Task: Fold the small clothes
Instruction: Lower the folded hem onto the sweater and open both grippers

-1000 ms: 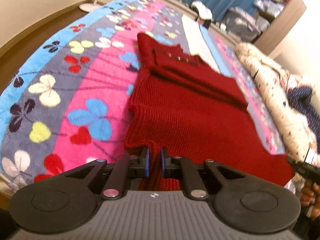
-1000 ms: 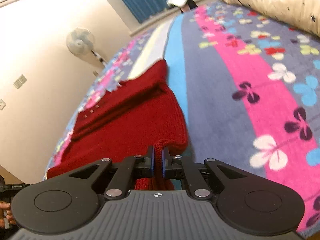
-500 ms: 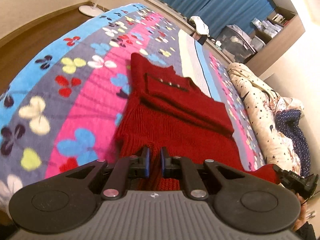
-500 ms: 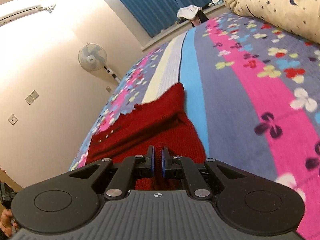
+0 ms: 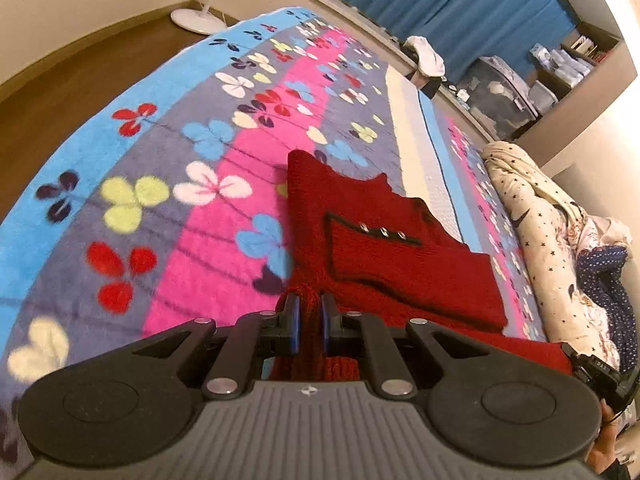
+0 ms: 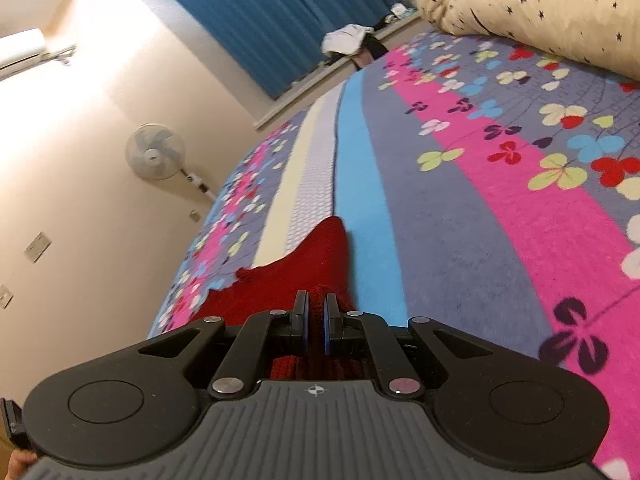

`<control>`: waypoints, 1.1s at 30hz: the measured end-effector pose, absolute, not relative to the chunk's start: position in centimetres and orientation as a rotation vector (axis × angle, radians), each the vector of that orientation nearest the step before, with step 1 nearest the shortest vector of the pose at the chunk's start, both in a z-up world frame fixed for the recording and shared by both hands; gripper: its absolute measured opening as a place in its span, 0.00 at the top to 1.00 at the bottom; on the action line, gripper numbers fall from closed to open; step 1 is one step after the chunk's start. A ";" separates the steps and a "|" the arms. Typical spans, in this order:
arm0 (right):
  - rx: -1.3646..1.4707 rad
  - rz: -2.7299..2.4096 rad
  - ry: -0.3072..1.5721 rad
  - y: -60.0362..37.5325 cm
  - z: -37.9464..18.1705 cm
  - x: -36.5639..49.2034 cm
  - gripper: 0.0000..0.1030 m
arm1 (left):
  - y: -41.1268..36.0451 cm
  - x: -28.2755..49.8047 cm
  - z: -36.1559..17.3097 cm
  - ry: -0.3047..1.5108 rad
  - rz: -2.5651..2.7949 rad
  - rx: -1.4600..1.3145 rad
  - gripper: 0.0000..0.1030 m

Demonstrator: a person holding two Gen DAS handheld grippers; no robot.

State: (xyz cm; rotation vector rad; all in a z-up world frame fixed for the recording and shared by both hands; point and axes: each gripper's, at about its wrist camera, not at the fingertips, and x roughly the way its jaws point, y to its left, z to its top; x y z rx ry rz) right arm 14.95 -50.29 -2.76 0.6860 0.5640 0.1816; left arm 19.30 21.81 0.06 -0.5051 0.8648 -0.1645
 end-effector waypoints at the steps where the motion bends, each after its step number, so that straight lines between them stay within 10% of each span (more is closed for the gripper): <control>1: 0.682 0.178 0.571 -50.2 -3.1 15.8 0.94 | 21.7 20.3 -0.3 0.874 -0.162 -0.491 0.90; 18: 0.712 0.051 0.686 -48.7 -8.0 26.8 0.93 | 23.6 28.3 -4.5 0.936 -0.089 -0.681 0.87; 25: 0.734 0.049 0.607 -51.2 -6.4 24.9 0.61 | 27.3 26.3 -3.4 0.895 -0.127 -0.710 0.68; 33: 0.635 0.070 0.712 -53.5 -8.2 22.6 0.61 | 26.3 24.1 -3.6 0.968 -0.226 -0.420 0.60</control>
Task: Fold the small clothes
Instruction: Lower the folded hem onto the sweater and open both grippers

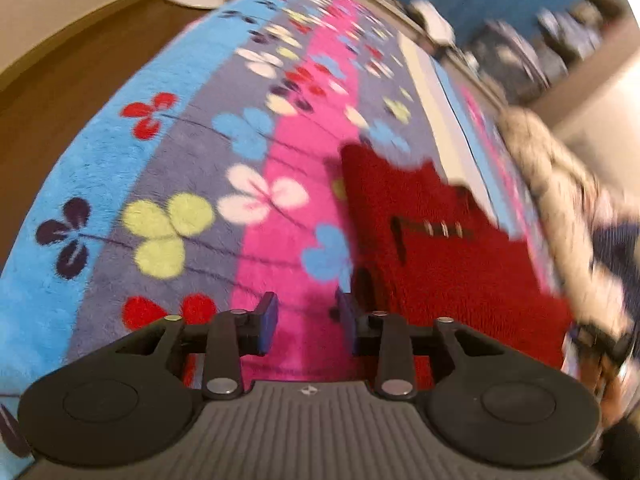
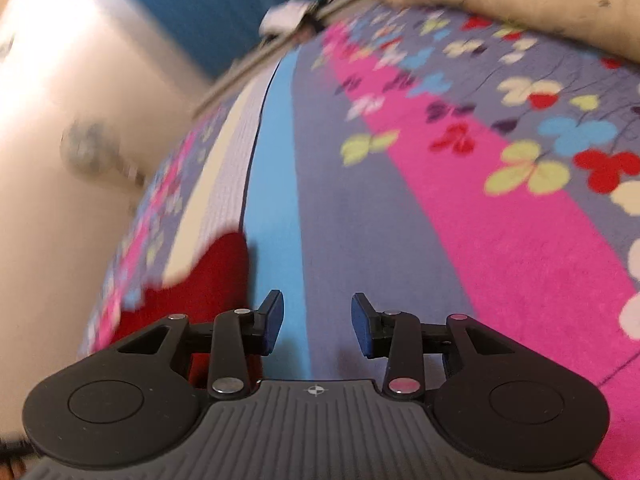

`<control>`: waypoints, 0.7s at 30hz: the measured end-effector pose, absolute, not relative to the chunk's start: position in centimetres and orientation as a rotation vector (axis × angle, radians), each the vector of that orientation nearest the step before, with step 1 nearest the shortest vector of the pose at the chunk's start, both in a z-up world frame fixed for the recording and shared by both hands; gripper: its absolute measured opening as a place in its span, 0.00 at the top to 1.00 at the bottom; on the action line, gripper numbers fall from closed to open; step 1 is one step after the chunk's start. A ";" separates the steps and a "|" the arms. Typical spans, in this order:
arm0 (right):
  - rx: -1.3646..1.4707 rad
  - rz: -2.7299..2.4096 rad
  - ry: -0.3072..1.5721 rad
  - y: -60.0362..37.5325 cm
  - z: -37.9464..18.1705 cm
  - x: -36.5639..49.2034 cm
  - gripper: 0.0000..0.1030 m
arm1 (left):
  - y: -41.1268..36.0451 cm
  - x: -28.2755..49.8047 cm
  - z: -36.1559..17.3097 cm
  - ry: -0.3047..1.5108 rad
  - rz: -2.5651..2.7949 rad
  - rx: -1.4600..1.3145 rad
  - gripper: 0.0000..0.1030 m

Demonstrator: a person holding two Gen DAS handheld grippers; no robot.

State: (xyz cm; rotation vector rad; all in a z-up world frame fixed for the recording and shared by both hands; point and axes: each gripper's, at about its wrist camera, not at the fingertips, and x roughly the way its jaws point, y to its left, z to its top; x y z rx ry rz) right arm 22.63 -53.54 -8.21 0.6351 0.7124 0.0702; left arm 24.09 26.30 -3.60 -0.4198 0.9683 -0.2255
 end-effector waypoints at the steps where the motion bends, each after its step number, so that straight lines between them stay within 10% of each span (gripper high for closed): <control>1: 0.589 0.095 0.742 -53.1 -8.6 22.7 0.61 | 25.7 23.9 -3.6 0.969 -0.246 -0.385 0.56; 12: 0.465 0.236 0.804 -49.5 -9.6 23.7 0.61 | 21.6 24.9 -3.7 0.907 -0.290 -0.270 0.25; 21: 0.535 0.309 0.724 -49.3 -9.2 25.8 0.61 | 19.7 27.0 -3.3 0.835 -0.297 -0.267 0.24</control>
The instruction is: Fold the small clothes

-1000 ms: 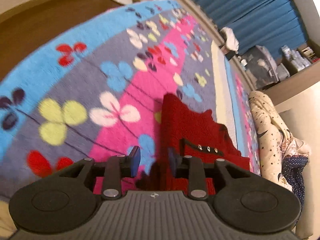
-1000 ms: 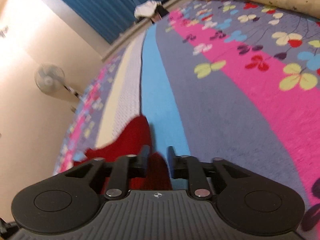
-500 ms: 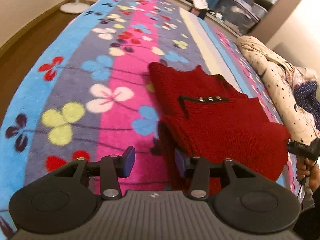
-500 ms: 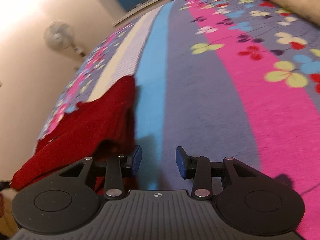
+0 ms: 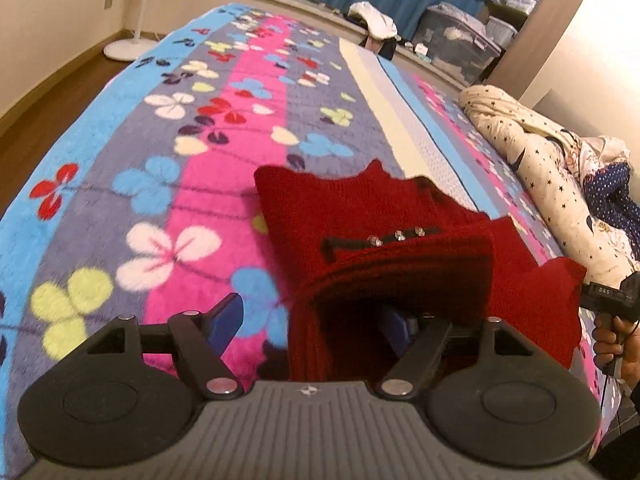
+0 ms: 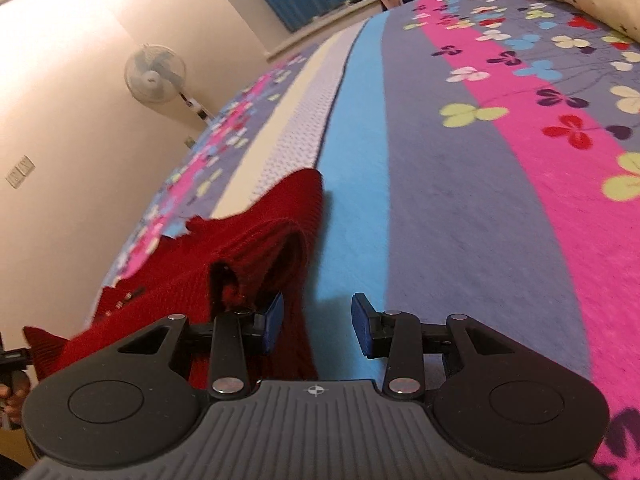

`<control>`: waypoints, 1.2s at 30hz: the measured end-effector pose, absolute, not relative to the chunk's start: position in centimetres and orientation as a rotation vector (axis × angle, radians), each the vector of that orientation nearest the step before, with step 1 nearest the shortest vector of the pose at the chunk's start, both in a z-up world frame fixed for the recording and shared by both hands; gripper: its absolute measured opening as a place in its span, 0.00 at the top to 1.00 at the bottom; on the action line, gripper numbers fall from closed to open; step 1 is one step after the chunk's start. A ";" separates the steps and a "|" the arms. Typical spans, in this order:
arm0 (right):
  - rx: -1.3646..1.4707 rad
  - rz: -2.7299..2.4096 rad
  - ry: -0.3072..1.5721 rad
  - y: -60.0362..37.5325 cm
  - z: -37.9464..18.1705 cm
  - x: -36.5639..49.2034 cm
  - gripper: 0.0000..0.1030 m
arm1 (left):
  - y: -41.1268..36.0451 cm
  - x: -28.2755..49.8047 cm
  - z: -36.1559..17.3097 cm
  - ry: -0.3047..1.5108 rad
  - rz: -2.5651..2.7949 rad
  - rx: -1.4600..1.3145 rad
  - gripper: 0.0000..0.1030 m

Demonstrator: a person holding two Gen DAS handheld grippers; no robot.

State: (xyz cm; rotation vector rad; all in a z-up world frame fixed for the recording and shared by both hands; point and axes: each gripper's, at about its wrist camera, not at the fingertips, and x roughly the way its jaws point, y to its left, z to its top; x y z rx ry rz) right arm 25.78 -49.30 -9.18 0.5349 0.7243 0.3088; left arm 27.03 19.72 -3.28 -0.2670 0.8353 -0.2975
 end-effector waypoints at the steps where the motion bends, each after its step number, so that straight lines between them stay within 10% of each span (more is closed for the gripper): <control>1: 0.542 0.309 0.721 -49.4 -9.2 26.0 0.61 | 19.7 27.3 -3.3 0.826 -0.294 -0.271 0.24; 7: 0.567 0.312 0.708 -50.2 -9.4 26.7 0.61 | 19.4 28.2 -3.4 0.790 -0.292 -0.266 0.33; 8: 0.574 0.310 0.706 -50.3 -9.5 26.8 0.61 | 19.4 28.3 -3.5 0.785 -0.304 -0.267 0.40; 9: 0.582 0.308 0.703 -50.5 -9.5 26.9 0.60 | 19.2 28.5 -3.5 0.785 -0.336 -0.268 0.75; 10: 0.589 0.307 0.699 -50.7 -9.5 26.9 0.60 | 18.9 28.8 -3.6 0.795 -0.370 -0.262 0.89; 33: 0.578 0.344 0.697 -47.4 -9.6 28.6 0.53 | 20.3 31.0 -4.8 0.812 -0.162 -0.413 0.84; 36: 0.533 0.347 0.672 -46.9 -9.0 28.6 0.72 | 20.3 31.2 -4.6 0.791 -0.170 -0.393 0.86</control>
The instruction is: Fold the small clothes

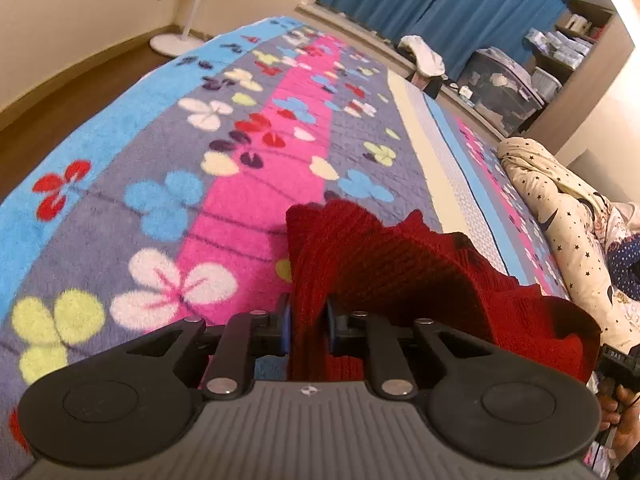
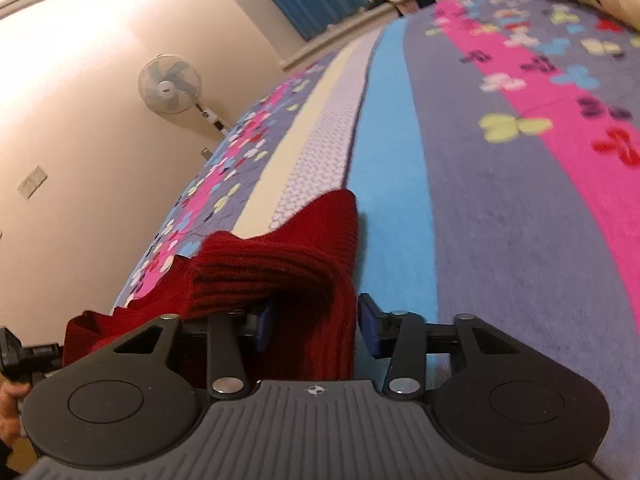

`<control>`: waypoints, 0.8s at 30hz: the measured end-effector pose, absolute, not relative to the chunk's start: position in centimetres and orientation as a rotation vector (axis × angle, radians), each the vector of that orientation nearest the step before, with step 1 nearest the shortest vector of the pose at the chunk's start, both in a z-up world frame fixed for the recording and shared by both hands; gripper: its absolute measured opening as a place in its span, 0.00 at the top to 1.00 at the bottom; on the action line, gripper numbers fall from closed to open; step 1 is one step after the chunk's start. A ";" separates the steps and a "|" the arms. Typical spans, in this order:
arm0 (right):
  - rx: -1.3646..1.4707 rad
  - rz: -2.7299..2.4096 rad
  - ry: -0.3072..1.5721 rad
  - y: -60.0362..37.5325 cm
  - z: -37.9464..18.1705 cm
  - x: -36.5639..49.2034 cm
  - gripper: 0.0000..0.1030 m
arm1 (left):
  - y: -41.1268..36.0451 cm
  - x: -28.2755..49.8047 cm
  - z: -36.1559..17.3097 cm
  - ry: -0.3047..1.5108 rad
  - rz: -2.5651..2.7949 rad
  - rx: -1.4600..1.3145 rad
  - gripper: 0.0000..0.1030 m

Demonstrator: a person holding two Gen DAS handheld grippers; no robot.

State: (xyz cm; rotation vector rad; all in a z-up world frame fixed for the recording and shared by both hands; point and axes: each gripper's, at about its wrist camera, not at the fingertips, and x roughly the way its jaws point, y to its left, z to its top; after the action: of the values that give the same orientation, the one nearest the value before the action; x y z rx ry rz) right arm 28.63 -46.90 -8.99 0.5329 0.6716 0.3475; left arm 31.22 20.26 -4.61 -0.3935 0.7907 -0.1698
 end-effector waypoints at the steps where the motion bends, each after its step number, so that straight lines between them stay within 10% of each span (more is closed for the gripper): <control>1: 0.497 0.349 0.645 -46.6 -8.5 28.5 0.88 | 20.2 31.3 -4.3 0.771 -0.183 -0.386 0.88; 8: 0.593 0.385 0.352 -47.8 -4.3 28.1 0.89 | 21.8 30.7 -1.0 0.492 -0.145 -0.447 0.89; 15: 0.486 0.085 0.741 -45.1 -9.8 33.7 0.89 | 20.7 35.3 -7.1 0.831 -0.032 -0.363 0.89; 24: 0.511 0.117 0.535 -45.6 -5.8 32.6 0.90 | 21.2 35.7 -5.1 0.705 -0.030 -0.374 0.89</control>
State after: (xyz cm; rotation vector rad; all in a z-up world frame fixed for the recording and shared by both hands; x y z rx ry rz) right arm 32.56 -45.55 -5.82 0.5110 0.5345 0.1175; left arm 35.68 21.20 -5.10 -0.3744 0.7047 -0.0300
